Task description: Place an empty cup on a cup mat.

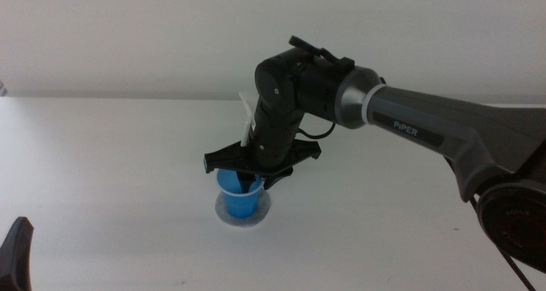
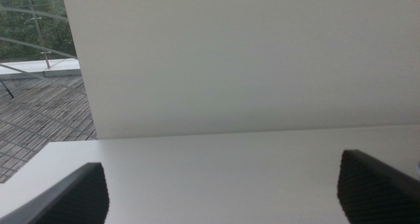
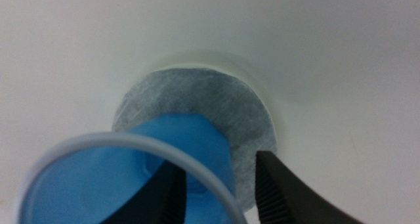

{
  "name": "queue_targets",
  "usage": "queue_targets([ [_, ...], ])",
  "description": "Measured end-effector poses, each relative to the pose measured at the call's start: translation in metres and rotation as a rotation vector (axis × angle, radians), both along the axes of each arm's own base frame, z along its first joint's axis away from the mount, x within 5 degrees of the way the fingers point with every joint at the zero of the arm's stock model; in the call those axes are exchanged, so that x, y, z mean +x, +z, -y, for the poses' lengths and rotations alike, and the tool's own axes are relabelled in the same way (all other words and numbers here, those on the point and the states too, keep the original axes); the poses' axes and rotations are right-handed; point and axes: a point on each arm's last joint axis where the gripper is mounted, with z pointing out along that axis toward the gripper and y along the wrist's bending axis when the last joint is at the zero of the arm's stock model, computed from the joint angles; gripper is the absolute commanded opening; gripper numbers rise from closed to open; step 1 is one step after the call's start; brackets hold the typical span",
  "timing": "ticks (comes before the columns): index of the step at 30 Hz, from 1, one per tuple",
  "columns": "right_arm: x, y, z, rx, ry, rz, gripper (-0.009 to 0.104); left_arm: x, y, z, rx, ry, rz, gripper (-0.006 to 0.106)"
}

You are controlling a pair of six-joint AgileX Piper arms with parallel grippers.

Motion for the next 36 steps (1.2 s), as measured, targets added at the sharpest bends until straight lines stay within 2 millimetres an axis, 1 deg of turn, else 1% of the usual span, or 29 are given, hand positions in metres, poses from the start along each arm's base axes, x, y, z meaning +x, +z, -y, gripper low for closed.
queue_targets([
  [5,-0.001,0.013,0.001,0.014,0.002,0.024,0.049,0.000,0.000,0.000,0.000,0.000,0.000,0.094],
  [8,-0.001,0.021,0.003,0.015,0.001,0.038,0.052,0.000,0.000,0.000,0.000,0.000,0.000,0.094],
  [11,-0.003,0.034,0.004,0.021,0.001,0.049,0.054,0.000,0.000,0.000,0.000,0.000,0.000,0.094],
  [13,-0.004,0.047,0.007,0.020,0.004,0.067,0.056,0.000,0.000,0.000,0.000,0.000,0.000,0.094],
  [14,-0.005,0.057,0.009,0.021,0.006,0.083,0.057,0.000,0.000,0.000,0.000,0.000,0.000,0.094],
  [16,-0.008,0.081,0.014,0.026,0.019,0.118,0.061,0.000,0.000,0.000,0.000,0.000,0.000,0.094],
  [19,-0.007,0.122,0.030,0.051,0.035,0.194,0.069,0.000,0.000,0.000,0.000,0.000,0.000,0.094],
  [21,-0.005,0.152,0.051,0.071,0.034,0.265,0.074,0.000,0.000,0.000,0.000,0.000,0.000,0.094],
  [23,-0.005,0.178,0.076,0.086,0.009,0.315,0.075,0.000,0.000,0.000,0.000,0.000,0.000,0.094],
  [24,-0.007,0.192,0.091,0.094,-0.010,0.340,0.075,0.000,0.000,0.000,0.000,0.000,0.000,0.094],
  [26,-0.017,0.217,0.122,0.110,-0.056,0.383,0.075,0.000,0.000,0.000,0.000,0.000,0.000,0.094],
  [28,-0.033,0.235,0.155,0.110,-0.102,0.408,0.075,0.000,0.000,0.000,0.000,0.000,0.000,0.094],
  [29,-0.040,0.236,0.170,0.100,-0.126,0.405,0.075,0.000,0.000,0.000,0.000,0.000,0.000,0.094],
  [31,-0.063,0.241,0.201,0.085,-0.175,0.406,0.075,0.000,0.000,0.000,0.000,0.000,0.000,0.094],
  [32,-0.073,0.241,0.213,0.077,-0.196,0.402,0.075,0.000,0.000,0.000,0.000,0.000,0.000,0.094],
  [34,-0.102,0.237,0.241,0.054,-0.250,0.393,0.075,0.000,0.000,0.000,0.000,0.000,0.000,0.094],
  [36,-0.132,0.229,0.262,0.034,-0.294,0.383,0.075,0.000,0.000,0.000,0.000,0.000,0.000,0.094],
])
